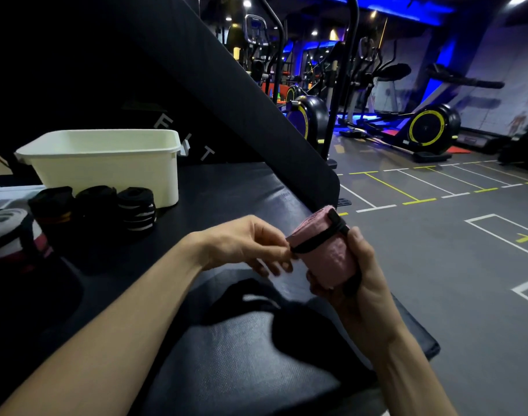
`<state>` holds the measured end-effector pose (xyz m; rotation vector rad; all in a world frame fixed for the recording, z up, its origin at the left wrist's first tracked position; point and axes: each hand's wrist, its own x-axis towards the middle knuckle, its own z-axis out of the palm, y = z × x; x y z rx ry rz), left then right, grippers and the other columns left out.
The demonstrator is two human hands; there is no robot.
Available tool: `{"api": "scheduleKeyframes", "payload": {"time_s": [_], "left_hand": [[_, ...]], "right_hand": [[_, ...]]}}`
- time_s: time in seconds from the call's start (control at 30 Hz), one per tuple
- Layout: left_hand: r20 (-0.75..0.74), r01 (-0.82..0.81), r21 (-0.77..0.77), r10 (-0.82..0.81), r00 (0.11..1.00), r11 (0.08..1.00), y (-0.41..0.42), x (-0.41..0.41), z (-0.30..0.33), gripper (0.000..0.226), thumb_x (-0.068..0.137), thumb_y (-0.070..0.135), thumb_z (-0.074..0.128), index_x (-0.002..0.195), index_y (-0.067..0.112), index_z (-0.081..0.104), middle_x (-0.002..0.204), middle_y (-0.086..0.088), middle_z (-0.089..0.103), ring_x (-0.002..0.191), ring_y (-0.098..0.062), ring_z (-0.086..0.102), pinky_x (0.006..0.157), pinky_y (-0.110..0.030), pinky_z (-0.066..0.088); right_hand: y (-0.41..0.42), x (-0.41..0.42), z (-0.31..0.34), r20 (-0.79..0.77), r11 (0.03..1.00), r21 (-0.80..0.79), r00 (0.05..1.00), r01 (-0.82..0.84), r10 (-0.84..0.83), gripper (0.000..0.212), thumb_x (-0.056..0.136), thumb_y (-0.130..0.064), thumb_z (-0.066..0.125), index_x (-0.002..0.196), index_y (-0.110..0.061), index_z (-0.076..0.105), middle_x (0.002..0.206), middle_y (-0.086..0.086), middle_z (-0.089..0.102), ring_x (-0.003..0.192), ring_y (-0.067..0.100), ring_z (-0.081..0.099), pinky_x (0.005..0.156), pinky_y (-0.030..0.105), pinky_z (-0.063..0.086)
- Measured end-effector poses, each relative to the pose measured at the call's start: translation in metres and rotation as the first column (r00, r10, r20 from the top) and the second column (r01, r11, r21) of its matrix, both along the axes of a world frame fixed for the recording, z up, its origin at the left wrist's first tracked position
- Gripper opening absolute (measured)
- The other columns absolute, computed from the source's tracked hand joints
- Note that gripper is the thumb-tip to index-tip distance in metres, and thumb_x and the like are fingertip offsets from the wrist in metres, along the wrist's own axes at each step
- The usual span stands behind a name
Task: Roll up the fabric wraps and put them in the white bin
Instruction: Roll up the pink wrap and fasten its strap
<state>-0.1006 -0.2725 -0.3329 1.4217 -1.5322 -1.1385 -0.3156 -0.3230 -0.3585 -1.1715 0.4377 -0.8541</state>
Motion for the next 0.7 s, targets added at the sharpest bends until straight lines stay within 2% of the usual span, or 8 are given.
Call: {"api": "scheduleKeyframes", "payload": {"time_s": [0.1, 0.17, 0.27, 0.33, 0.43, 0.5, 0.57, 0.7], "left_hand": [[-0.152, -0.138, -0.094, 0.123, 0.981, 0.986, 0.001, 0.004, 0.009, 0.045, 0.094, 0.044, 0.059, 0.131, 0.02, 0.067, 0.117, -0.005, 0.074, 0.094, -0.024, 0.07, 0.082, -0.042, 0.059], [-0.147, -0.023, -0.07, 0.013, 0.989, 0.997, 0.004, 0.0, 0.015, 0.052, 0.097, 0.051, 0.06, 0.145, 0.034, 0.053, 0.135, -0.005, 0.064, 0.105, -0.027, 0.068, 0.083, -0.043, 0.058], [0.108, 0.061, -0.124, -0.048, 0.993, 0.99, 0.002, -0.016, 0.016, 0.059, 0.092, 0.034, 0.075, 0.145, 0.043, 0.051, 0.136, 0.0, 0.061, 0.114, -0.024, 0.068, 0.077, -0.039, 0.062], [0.115, 0.007, -0.198, 0.016, 0.993, 0.98, 0.0, -0.018, 0.016, 0.06, 0.087, 0.025, 0.082, 0.14, 0.04, 0.057, 0.131, 0.002, 0.063, 0.11, -0.026, 0.07, 0.072, -0.04, 0.063], [0.077, -0.086, -0.29, 0.113, 0.991, 0.953, 0.003, -0.011, 0.021, 0.058, 0.084, 0.022, 0.085, 0.135, 0.037, 0.062, 0.128, 0.003, 0.064, 0.102, -0.032, 0.069, 0.067, -0.041, 0.062], [0.06, -0.14, -0.34, 0.17, 0.984, 0.93, 0.004, -0.005, 0.022, 0.058, 0.082, 0.021, 0.086, 0.134, 0.037, 0.062, 0.127, 0.002, 0.064, 0.104, -0.036, 0.067, 0.072, -0.045, 0.063], [0.066, -0.15, -0.366, 0.186, 0.98, 0.919, 0.005, -0.001, 0.023, 0.06, 0.08, 0.021, 0.087, 0.133, 0.038, 0.062, 0.127, 0.003, 0.065, 0.11, -0.038, 0.066, 0.086, -0.052, 0.061], [0.092, -0.137, -0.381, 0.185, 0.978, 0.914, 0.007, 0.004, 0.023, 0.065, 0.077, 0.022, 0.089, 0.133, 0.04, 0.061, 0.124, 0.007, 0.067, 0.115, -0.032, 0.066, 0.103, -0.047, 0.054]], "right_hand": [[0.003, 0.003, 0.002, -0.094, 1.0, 0.005, 0.996, -0.009, 0.01, 0.046, 0.081, -0.066, 0.052, 0.09, -0.03, 0.08, 0.083, 0.005, 0.071, 0.065, 0.014, 0.049, 0.061, 0.032, 0.034], [0.006, 0.005, 0.002, -0.144, 0.999, -0.018, 0.989, -0.037, 0.034, 0.05, 0.085, -0.065, 0.047, 0.101, -0.031, 0.08, 0.094, 0.006, 0.076, 0.069, 0.011, 0.055, 0.064, 0.031, 0.036], [0.013, 0.01, 0.007, -0.104, 0.997, -0.023, 0.992, -0.069, 0.066, 0.048, 0.086, -0.059, 0.04, 0.088, -0.036, 0.083, 0.088, 0.001, 0.078, 0.066, 0.003, 0.067, 0.062, 0.02, 0.048], [0.013, 0.012, 0.007, -0.058, 0.997, -0.025, 0.996, -0.074, 0.073, 0.054, 0.088, -0.06, 0.037, 0.093, -0.032, 0.083, 0.095, 0.003, 0.079, 0.076, 0.007, 0.073, 0.062, 0.017, 0.053], [0.006, 0.01, 0.001, -0.064, 0.995, -0.061, 0.995, 0.079, -0.083, 0.055, 0.087, -0.062, 0.043, 0.11, -0.021, 0.072, 0.101, 0.006, 0.078, 0.085, 0.016, 0.076, 0.067, 0.026, 0.058], [0.0, 0.008, -0.003, -0.067, 0.98, -0.078, 0.979, 0.185, -0.191, 0.043, 0.085, -0.056, 0.054, 0.098, -0.018, 0.071, 0.093, 0.007, 0.076, 0.08, 0.019, 0.074, 0.069, 0.032, 0.058], [-0.004, 0.006, -0.004, -0.043, 0.972, -0.065, 0.973, 0.225, -0.228, 0.031, 0.083, -0.047, 0.061, 0.082, -0.018, 0.073, 0.078, 0.005, 0.07, 0.067, 0.015, 0.067, 0.062, 0.026, 0.054], [-0.005, 0.002, -0.004, 0.027, 0.974, 0.064, 0.976, 0.216, -0.218, 0.018, 0.086, -0.031, 0.064, 0.084, -0.015, 0.073, 0.064, -0.002, 0.06, 0.056, 0.008, 0.056, 0.053, 0.018, 0.047]]}}
